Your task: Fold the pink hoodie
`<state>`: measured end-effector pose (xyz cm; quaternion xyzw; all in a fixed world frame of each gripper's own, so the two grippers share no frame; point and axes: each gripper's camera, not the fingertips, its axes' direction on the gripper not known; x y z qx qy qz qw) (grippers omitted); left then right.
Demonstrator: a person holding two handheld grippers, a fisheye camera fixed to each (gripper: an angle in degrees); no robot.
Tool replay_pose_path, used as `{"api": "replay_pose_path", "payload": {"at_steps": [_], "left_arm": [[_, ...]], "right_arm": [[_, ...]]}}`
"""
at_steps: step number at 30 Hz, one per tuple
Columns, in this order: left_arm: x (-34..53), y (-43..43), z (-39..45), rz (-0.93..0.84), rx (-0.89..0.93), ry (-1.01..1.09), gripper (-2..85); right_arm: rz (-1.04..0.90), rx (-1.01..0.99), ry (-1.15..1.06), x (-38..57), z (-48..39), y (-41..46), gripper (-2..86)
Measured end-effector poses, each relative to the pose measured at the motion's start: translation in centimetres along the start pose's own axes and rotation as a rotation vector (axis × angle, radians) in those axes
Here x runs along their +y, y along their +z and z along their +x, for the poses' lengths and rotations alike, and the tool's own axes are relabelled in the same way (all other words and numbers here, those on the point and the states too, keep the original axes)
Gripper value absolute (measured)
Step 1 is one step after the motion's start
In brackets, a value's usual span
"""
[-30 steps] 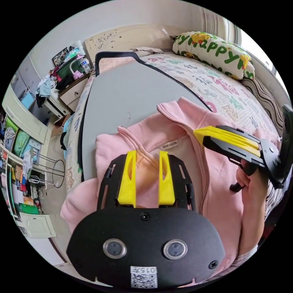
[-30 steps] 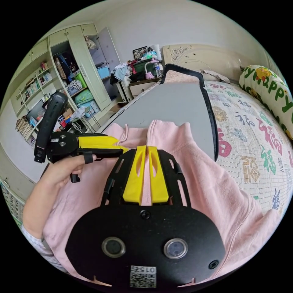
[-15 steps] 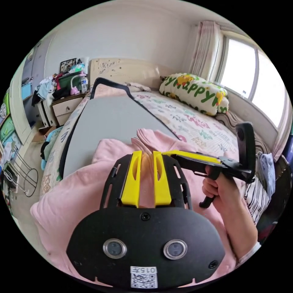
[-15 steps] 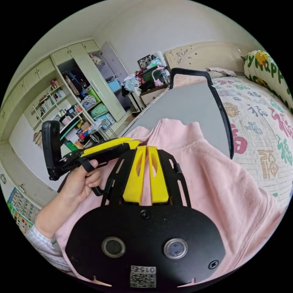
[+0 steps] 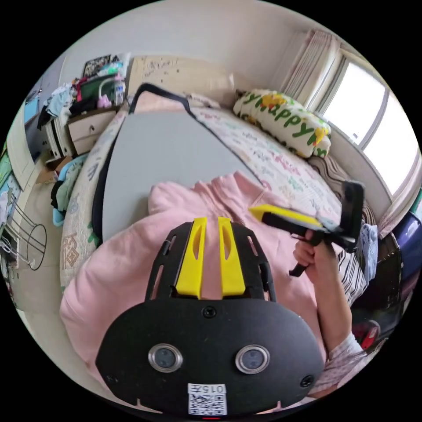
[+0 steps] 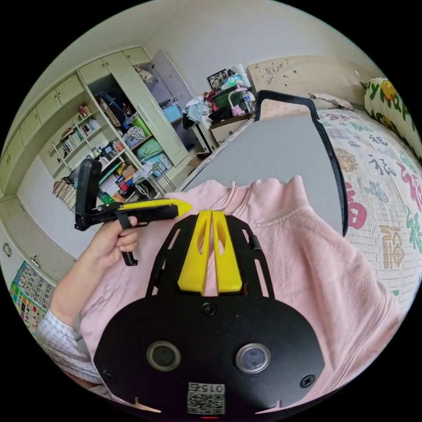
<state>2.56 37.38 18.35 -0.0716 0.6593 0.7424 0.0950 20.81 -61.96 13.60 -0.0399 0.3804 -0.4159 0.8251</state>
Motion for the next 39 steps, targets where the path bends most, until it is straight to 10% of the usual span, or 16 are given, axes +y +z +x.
{"api": "replay_pose_path", "payload": {"at_steps": [17, 22, 29, 39], "left_arm": [[6.3, -10.0, -16.7, 0.103, -0.109, -0.236, 10.2], [7.4, -6.1, -16.4, -0.083, 0.041, -0.062, 8.6], [13.4, -6.8, -7.0, 0.079, -0.328, 0.328, 3.4], [14.6, -10.2, -12.2, 0.124, -0.162, 0.19, 9.3]], "right_arm": [[-0.285, 0.345, -0.274, -0.6, -10.6, 9.3, -0.4], [-0.286, 0.342, -0.261, -0.9, -11.4, 9.9, -0.6], [-0.189, 0.367, -0.245, -1.0, -13.4, 8.8, 0.4], [-0.275, 0.358, -0.271, -10.0, -23.5, 15.2, 7.3]]}}
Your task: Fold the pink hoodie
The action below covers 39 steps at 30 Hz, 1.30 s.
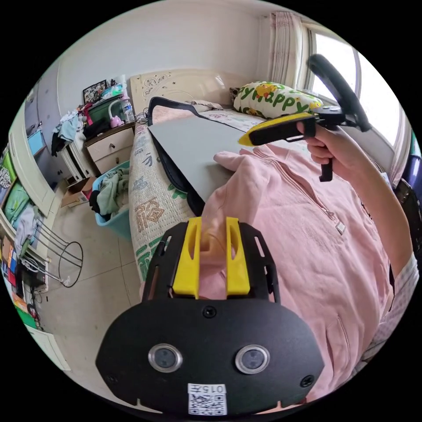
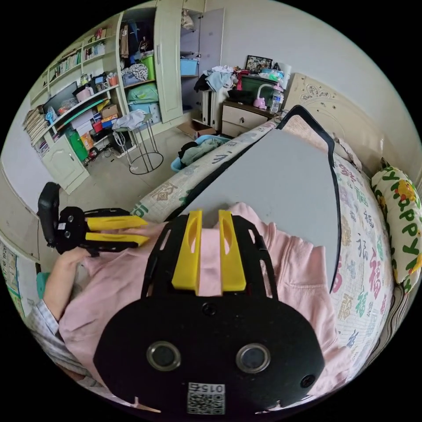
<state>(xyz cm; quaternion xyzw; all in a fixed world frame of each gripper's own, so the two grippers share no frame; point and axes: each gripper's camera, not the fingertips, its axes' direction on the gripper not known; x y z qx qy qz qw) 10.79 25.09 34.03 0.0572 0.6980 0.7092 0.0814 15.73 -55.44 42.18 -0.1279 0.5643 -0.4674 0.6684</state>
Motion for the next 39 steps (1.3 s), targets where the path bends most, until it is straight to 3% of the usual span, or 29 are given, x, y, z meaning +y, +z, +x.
{"api": "replay_pose_path", "payload": {"at_steps": [8, 12, 16, 21, 26, 29, 34, 39], "left_arm": [[1.8, -1.6, -3.8, 0.088, 0.045, -0.12, 12.8], [1.9, -0.1, -4.6, 0.004, 0.15, -0.091, 8.9], [1.9, 0.3, -4.8, -0.019, 0.172, -0.084, 3.7], [3.0, -2.4, -6.8, 0.135, 0.141, -0.19, 2.1], [2.4, -0.7, -6.8, 0.042, 0.14, -0.213, 3.2], [1.9, -0.2, -6.9, 0.005, 0.146, -0.218, 5.9], [3.0, -4.2, -9.4, 0.059, 0.178, -0.218, 8.5], [5.4, -7.8, -9.1, -0.077, 0.168, 0.009, 8.9]], "right_arm": [[-0.357, 0.276, -0.02, -3.7, -3.2, 8.7, 8.7], [-0.367, 0.237, -0.003, -3.3, -3.1, 8.5, 5.0], [-0.262, 0.276, 0.037, -3.0, -3.4, 6.6, 3.0], [0.039, 0.24, 0.171, -1.5, -2.1, 1.5, 1.5], [0.032, 0.246, 0.198, 0.0, -1.3, 2.7, 2.9], [-0.019, 0.187, 0.199, 0.9, -1.2, 3.8, 5.7], [0.168, 0.034, 0.232, 3.1, -0.4, -2.0, 8.0], [0.024, -0.216, -0.11, 6.6, -5.8, -6.2, 8.3]]}}
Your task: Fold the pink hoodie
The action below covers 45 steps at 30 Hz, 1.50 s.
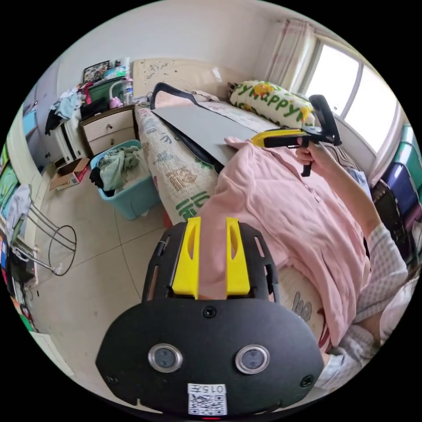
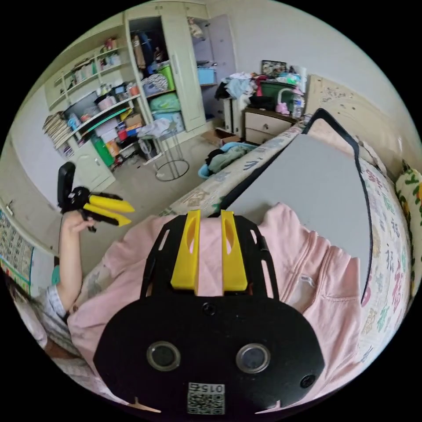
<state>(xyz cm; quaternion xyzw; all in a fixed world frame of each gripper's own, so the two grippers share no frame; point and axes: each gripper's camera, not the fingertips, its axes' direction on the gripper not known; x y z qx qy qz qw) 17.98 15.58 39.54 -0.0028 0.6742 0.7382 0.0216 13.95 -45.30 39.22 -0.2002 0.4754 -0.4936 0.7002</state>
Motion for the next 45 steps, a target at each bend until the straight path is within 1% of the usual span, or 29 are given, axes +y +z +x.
{"api": "replay_pose_path", "payload": {"at_steps": [1, 3, 4, 6, 7, 8, 9, 11, 13, 15, 16, 18, 19, 20, 21, 22, 24, 27, 28, 30, 32, 35, 38, 39, 41, 43, 45], "left_arm": [[0.1, -0.1, 0.2, 0.002, 0.016, 0.017, 8.9], [-0.2, 0.4, 1.3, 0.006, 0.121, 0.095, 8.7], [-0.4, 0.8, 1.5, -0.007, 0.141, 0.111, 8.5], [-1.1, 3.5, 2.8, -0.135, 0.141, 0.156, 8.1], [-1.2, 4.5, 3.1, -0.181, 0.126, 0.166, 8.0], [-1.5, 5.6, 3.6, -0.213, 0.116, 0.175, 7.8], [-1.7, 5.5, 3.6, -0.209, 0.132, 0.155, 7.6], [-1.8, 5.0, 3.5, -0.199, 0.137, 0.098, 6.8], [-2.0, 4.4, 4.3, -0.194, 0.081, 0.051, 5.7], [-2.6, 3.0, 7.1, -0.187, -0.071, -0.021, 5.1], [-2.7, 2.5, 8.4, -0.183, -0.102, -0.015, 5.2], [-1.3, 0.1, 14.9, -0.126, -0.202, 0.069, 6.1], [-0.5, -0.5, 16.7, -0.114, -0.213, 0.102, 6.3], [1.6, -1.6, 20.4, -0.092, -0.221, 0.167, 6.6], [4.2, -2.9, 23.7, -0.072, -0.225, 0.205, 6.7], [5.6, -3.5, 25.4, -0.065, -0.22, 0.228, 6.8], [11.6, -6.8, 30.7, 0.007, -0.175, 0.251, 6.9], [18.8, -10.1, 36.2, 0.088, -0.079, 0.27, 7.2], [20.0, -10.6, 37.3, 0.094, -0.069, 0.276, 7.3], [23.6, -11.9, 41.3, 0.134, -0.105, 0.299, 8.1], [24.9, -12.0, 43.9, 0.152, -0.145, 0.312, 8.5], [25.3, -10.4, 47.9, 0.109, -0.146, 0.38, 9.1], [24.9, -7.2, 50.9, -0.016, -0.22, 0.46, 9.4], [24.8, -5.8, 51.5, -0.058, -0.287, 0.477, 9.2], [24.9, -4.6, 52.2, -0.072, -0.349, 0.505, 8.6], [25.0, -4.8, 52.5, -0.069, -0.36, 0.506, 7.6], [25.2, -5.7, 51.8, -0.044, -0.34, 0.456, 4.2]], "right_arm": [[-0.031, -0.027, -0.039, 0.7, -1.2, 0.0, 8.6], [-0.154, -0.137, -0.184, 4.4, -6.3, 0.1, 9.2], [-0.18, -0.161, -0.212, 5.5, -7.5, 0.2, 9.2], [-0.29, -0.201, -0.28, 9.8, -11.5, 0.7, 8.0], [-0.28, -0.172, -0.278, 10.7, -12.1, 0.4, 7.9], [-0.222, -0.115, -0.262, 12.7, -12.8, -1.3, 7.3], [-0.232, -0.115, -0.267, 14.6, -13.1, -3.2, 6.4], [-0.232, -0.163, -0.21, 17.8, -12.4, -7.1, 8.4], [-0.208, -0.206, -0.124, 22.1, -11.1, -11.9, 8.8], [-0.066, -0.168, 0.023, 29.5, -9.5, -19.5, 8.1], [-0.021, -0.146, 0.058, 31.6, -9.4, -21.5, 7.8], [0.143, -0.044, 0.145, 39.4, -9.8, -27.9, 6.9], [0.171, -0.015, 0.158, 41.2, -10.2, -29.1, 6.9], [0.198, 0.038, 0.179, 44.4, -11.0, -31.0, 6.9], [0.196, 0.087, 0.199, 47.3, -11.9, -32.3, 7.3], [0.193, 0.109, 0.208, 48.6, -12.3, -32.7, 7.5], [0.17, 0.171, 0.227, 53.1, -13.9, -33.8, 9.0], [0.103, 0.165, 0.206, 56.7, -15.5, -33.8, 10.9], [0.09, 0.161, 0.197, 57.1, -15.8, -33.8, 11.3], [0.075, 0.162, 0.126, 57.8, -17.6, -33.8, 12.4], [0.082, 0.171, 0.055, 57.7, -19.2, -33.6, 12.9], [0.032, 0.199, -0.044, 56.7, -21.2, -32.6, 13.5], [-0.118, 0.186, -0.122, 55.6, -22.4, -31.1, 13.9], [-0.147, 0.214, -0.138, 55.5, -22.7, -30.7, 12.6], [-0.13, 0.294, -0.137, 55.8, -22.8, -30.7, 10.1], [-0.103, 0.322, -0.142, 56.4, -23.0, -31.3, 7.5], [-0.073, 0.362, -0.119, 57.4, -23.0, -32.3, 2.7]]}}
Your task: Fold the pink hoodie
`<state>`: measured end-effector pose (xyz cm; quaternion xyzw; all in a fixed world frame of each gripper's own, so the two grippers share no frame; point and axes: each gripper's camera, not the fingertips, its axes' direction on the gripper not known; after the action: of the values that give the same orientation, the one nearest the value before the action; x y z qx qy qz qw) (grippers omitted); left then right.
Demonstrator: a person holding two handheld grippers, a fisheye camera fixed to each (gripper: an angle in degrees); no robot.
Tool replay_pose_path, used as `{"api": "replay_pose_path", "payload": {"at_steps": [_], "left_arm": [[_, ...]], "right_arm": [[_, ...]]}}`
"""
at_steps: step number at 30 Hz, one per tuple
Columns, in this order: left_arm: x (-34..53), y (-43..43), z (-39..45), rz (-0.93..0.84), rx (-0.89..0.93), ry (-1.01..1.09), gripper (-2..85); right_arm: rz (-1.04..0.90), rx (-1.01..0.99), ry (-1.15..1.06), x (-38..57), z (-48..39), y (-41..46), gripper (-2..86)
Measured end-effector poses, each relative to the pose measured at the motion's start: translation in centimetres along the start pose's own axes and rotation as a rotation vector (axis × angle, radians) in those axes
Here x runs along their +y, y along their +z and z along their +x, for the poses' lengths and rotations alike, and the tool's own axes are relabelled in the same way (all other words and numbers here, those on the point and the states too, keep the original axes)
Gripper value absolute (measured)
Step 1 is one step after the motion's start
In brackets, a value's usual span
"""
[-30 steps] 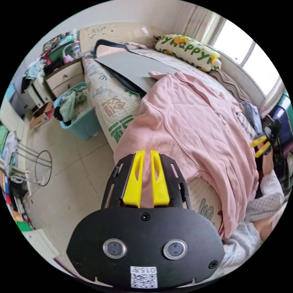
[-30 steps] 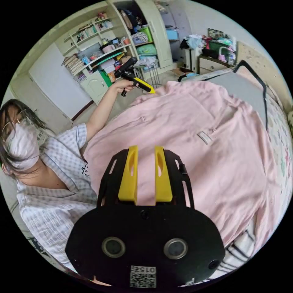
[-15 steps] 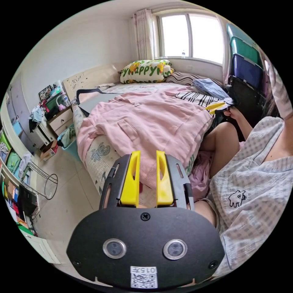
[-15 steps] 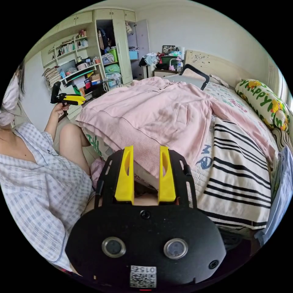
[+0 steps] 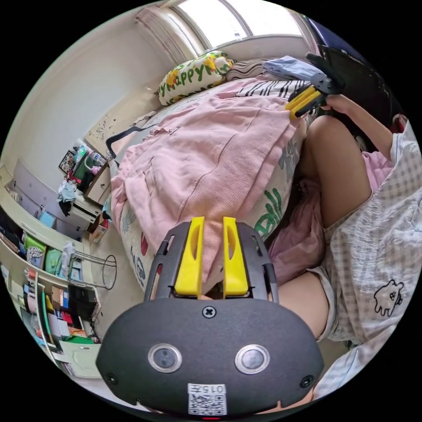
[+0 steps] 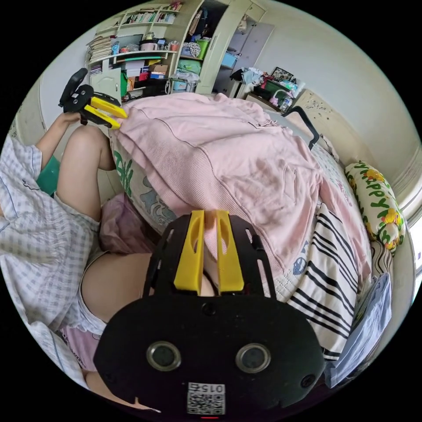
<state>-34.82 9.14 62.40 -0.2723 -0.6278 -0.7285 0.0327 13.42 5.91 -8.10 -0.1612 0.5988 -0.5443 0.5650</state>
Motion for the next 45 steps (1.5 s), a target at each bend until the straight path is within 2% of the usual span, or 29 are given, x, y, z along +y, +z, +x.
{"api": "replay_pose_path", "payload": {"at_steps": [4, 8, 13, 17, 18, 20, 22, 24, 27, 29, 32, 34, 36, 39, 42, 45], "left_arm": [[1.8, -1.8, -1.4, 0.088, 0.033, -0.091, 1.5], [3.8, -5.3, -1.0, 0.144, 0.018, -0.103, 0.7], [4.0, -1.9, -1.4, 0.019, 0.093, -0.101, 0.8], [3.5, -1.1, -2.3, -0.081, 0.097, -0.073, 1.8], [4.4, -1.8, -3.5, -0.056, 0.135, -0.105, 2.4], [6.3, -3.6, -6.3, 0.053, 0.198, -0.222, 3.7], [8.8, -5.2, -9.9, 0.21, 0.235, -0.397, 5.4], [11.4, -4.6, -14.4, 0.31, 0.257, -0.6, 8.0], [11.1, 0.0, -17.8, 0.159, 0.36, -0.662, 10.5], [10.3, 2.3, -18.6, 0.113, 0.417, -0.654, 10.5], [9.1, 2.8, -19.2, 0.077, 0.387, -0.609, 9.3], [8.4, 3.0, -19.2, 0.055, 0.377, -0.56, 7.7], [8.0, 2.9, -19.4, 0.04, 0.352, -0.509, 4.2], [9.2, 1.1, -20.2, 0.072, 0.318, -0.508, 2.3], [10.9, -0.1, -20.6, 0.093, 0.295, -0.53, 1.8], [11.6, 2.0, -20.9, 0.025, 0.305, -0.535, 1.9]], "right_arm": [[0.02, -0.032, 0.019, 1.1, 0.6, -1.8, 0.3], [0.008, 0.035, -0.025, 2.2, -0.1, -5.0, -0.3], [-0.128, -0.001, -0.046, 2.7, 0.3, -3.4, 1.2], [-0.066, -0.267, 0.118, 3.7, 4.9, -3.4, 6.1], [-0.002, -0.35, 0.16, 4.6, 6.4, -4.7, 6.6], [0.115, -0.392, 0.222, 6.4, 8.7, -7.0, 6.7], [0.206, -0.33, 0.323, 8.3, 11.0, -8.6, 7.1], [0.19, -0.267, 0.463, 9.9, 14.2, -8.2, 11.1], [0.08, -0.341, 0.541, 10.1, 16.8, -4.9, 13.7], [0.077, -0.36, 0.551, 10.0, 17.3, -3.8, 13.5], [0.091, -0.345, 0.556, 9.5, 17.7, -3.8, 11.2], [0.069, -0.321, 0.515, 9.1, 17.6, -3.8, 5.7], [0.046, -0.228, 0.486, 8.7, 17.7, -4.8, 0.8], [-0.071, -0.027, 0.459, 9.1, 17.9, -6.1, -0.5], [-0.003, -0.14, 0.526, 11.1, 19.3, -6.9, -0.8], [-0.059, -0.14, 0.539, 11.9, 19.8, -5.4, -0.8]]}}
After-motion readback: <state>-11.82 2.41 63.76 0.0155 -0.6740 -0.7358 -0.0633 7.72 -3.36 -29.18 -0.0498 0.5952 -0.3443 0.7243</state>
